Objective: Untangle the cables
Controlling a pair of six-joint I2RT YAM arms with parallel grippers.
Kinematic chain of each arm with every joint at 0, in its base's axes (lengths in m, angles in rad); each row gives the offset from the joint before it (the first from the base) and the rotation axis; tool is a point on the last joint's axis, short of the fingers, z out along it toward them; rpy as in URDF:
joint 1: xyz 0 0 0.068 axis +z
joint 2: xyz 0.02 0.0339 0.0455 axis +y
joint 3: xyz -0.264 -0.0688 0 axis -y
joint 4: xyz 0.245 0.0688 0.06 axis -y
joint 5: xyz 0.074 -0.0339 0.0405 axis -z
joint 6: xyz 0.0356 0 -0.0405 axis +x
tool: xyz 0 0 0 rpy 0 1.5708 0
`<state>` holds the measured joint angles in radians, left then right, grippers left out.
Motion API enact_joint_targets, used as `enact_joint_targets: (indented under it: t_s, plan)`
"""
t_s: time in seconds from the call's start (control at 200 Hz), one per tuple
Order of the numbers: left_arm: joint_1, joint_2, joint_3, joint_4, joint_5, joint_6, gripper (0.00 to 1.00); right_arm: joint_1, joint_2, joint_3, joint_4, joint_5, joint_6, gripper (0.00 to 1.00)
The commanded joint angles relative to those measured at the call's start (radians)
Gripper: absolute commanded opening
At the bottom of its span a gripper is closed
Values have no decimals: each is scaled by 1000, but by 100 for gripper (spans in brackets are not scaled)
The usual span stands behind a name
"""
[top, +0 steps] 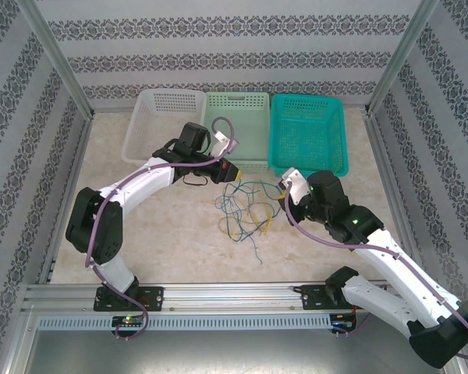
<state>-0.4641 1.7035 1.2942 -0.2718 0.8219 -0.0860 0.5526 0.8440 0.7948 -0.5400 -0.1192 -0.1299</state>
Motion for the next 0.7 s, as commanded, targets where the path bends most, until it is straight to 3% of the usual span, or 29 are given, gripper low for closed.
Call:
enact_joint_targets:
  t_s: [0.0,0.225,0.44,0.575,0.694]
  plan:
    - [17,5,-8,66,-57,-68,0,12,-19,-20,16,38,0,0]
    - [108,8,-58,211,-15,-308,0,82,-104,-122,87,328,-60,0]
    - [179,16,-95,223,9,-466,0,205,-241,-237,241,565,-189,0]
    - [236,10,-194,448,54,-669,0,286,-158,-249,215,673,-267,0]
    - [241,3,-186,455,59,-679,0,326,10,-211,160,704,-250,0]
